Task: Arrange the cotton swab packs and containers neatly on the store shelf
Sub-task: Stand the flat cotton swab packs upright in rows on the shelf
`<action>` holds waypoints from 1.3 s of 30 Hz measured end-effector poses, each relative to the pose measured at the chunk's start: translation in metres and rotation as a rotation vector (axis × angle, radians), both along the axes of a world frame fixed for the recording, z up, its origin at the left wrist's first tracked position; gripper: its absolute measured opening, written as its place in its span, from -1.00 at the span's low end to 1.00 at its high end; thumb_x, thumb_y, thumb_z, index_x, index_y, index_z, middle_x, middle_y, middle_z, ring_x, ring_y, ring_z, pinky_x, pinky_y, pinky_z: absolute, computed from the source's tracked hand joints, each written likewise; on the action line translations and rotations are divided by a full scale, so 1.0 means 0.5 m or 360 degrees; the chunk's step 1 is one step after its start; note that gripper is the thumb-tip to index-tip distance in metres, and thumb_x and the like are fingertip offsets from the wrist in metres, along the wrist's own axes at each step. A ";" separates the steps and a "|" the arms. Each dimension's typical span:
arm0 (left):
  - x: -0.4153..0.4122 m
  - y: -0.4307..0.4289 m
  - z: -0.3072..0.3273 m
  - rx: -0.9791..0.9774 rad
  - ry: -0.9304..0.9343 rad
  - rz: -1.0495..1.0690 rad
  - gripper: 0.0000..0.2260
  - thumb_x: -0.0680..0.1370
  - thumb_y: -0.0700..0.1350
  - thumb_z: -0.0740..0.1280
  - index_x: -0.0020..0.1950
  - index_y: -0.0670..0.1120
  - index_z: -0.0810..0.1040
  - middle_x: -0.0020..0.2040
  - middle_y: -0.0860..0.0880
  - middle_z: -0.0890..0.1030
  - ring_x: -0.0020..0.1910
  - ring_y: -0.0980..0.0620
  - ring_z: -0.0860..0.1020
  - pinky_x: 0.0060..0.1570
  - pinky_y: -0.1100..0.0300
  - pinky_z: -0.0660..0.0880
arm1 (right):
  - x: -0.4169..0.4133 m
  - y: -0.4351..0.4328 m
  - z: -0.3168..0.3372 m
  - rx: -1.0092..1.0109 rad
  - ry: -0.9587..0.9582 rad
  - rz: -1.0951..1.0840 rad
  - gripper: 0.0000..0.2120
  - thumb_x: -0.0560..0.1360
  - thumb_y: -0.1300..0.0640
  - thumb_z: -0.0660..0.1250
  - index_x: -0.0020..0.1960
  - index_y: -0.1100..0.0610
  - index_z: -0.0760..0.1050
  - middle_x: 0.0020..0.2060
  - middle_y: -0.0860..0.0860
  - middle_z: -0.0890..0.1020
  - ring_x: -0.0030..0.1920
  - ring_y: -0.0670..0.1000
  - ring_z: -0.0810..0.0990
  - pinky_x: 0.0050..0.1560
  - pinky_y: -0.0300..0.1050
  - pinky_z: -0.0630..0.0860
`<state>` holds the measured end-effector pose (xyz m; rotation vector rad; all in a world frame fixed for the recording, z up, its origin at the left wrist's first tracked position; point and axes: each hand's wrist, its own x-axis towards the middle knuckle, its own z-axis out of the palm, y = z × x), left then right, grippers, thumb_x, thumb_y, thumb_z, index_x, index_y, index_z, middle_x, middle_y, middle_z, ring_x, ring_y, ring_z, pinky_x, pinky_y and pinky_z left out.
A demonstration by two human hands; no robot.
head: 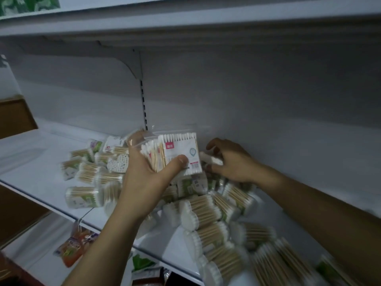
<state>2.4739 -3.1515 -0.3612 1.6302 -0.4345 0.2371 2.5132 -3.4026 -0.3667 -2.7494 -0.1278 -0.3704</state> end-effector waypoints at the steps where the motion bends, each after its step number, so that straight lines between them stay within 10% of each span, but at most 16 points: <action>1: -0.009 0.001 0.001 -0.0012 -0.0006 -0.0024 -0.37 0.46 -0.01 0.59 0.37 0.08 0.27 0.00 0.12 0.73 -0.01 0.08 0.72 0.09 -0.16 0.63 | 0.003 -0.001 0.000 0.0081 -0.0020 -0.0028 -0.55 0.40 -0.05 0.53 0.23 -0.01 0.50 0.07 0.01 0.61 0.06 0.05 0.61 -0.04 -0.19 0.44; 7: -0.055 0.006 0.013 -0.0107 -0.0127 -0.0182 -0.35 0.42 0.04 0.58 0.37 0.04 0.30 0.03 0.10 0.73 0.03 0.06 0.72 0.03 0.04 0.67 | -0.047 -0.019 0.051 0.0385 -0.0346 -0.0293 -0.73 0.56 0.19 0.38 0.25 0.12 0.58 0.20 0.05 0.64 0.20 0.06 0.59 0.11 -0.37 0.34; 10: -0.086 -0.029 0.025 -0.0184 -0.0152 -0.0319 -0.44 0.41 0.01 0.52 0.31 0.11 0.32 0.04 0.17 0.71 0.04 0.09 0.71 -0.02 0.13 0.67 | -0.136 -0.037 0.092 0.0650 -0.0527 -0.0379 -0.72 0.54 0.06 0.37 0.23 0.04 0.59 0.17 0.02 0.66 0.11 0.12 0.66 0.22 0.02 0.56; 14: -0.133 -0.125 0.027 -0.0275 -0.0158 -0.0588 -0.33 0.45 -0.01 0.53 0.45 -0.19 0.34 0.14 -0.02 0.71 0.11 0.01 0.71 0.10 -0.02 0.66 | -0.307 -0.057 0.114 0.0918 -0.0878 -0.0412 -0.86 0.56 0.06 0.36 0.10 -0.01 0.61 -0.06 -0.08 0.69 -0.12 0.02 0.68 -0.08 0.13 0.67; 23: -0.334 -0.361 -0.006 -0.0584 0.0040 -0.1261 -0.27 0.39 -0.09 0.51 0.47 -0.16 0.28 0.07 0.06 0.74 0.03 0.07 0.72 -0.11 0.28 0.62 | -0.718 -0.172 0.071 0.1130 -0.1283 -0.0948 -0.81 0.57 0.27 0.39 0.16 0.19 0.50 -0.12 0.00 0.68 -0.24 -0.08 0.70 -0.32 -0.17 0.62; 28: -0.448 -0.459 -0.042 -0.0709 0.0236 -0.1439 -0.42 0.32 0.10 0.51 0.28 -0.01 0.46 0.09 0.01 0.73 0.09 -0.05 0.71 0.06 -0.11 0.66 | -0.905 -0.226 0.038 0.1144 -0.1262 -0.1247 -0.67 0.45 0.35 0.50 0.16 0.20 0.51 -0.07 0.10 0.65 -0.19 0.04 0.73 -0.24 0.11 0.70; 35: -0.544 -0.578 -0.074 -0.0978 0.0779 -0.1530 -0.22 0.28 0.11 0.49 0.45 -0.13 0.43 0.10 -0.05 0.70 0.05 -0.08 0.70 -0.16 0.00 0.65 | -0.998 -0.321 -0.025 0.0564 -0.0797 -0.1242 -0.73 0.46 0.24 0.53 0.09 0.01 0.59 0.02 -0.15 0.65 0.00 -0.12 0.65 -0.04 -0.17 0.64; 39: -0.569 -0.637 -0.089 -0.1112 0.0916 -0.1495 -0.46 0.28 0.12 0.49 0.24 0.03 0.58 0.11 -0.03 0.69 0.15 -0.14 0.65 0.04 -0.15 0.65 | -0.969 -0.380 -0.040 -0.0129 -0.0621 -0.1115 -0.71 0.46 0.08 0.54 0.17 0.03 0.62 0.03 -0.14 0.60 0.10 -0.05 0.49 0.08 -0.29 0.39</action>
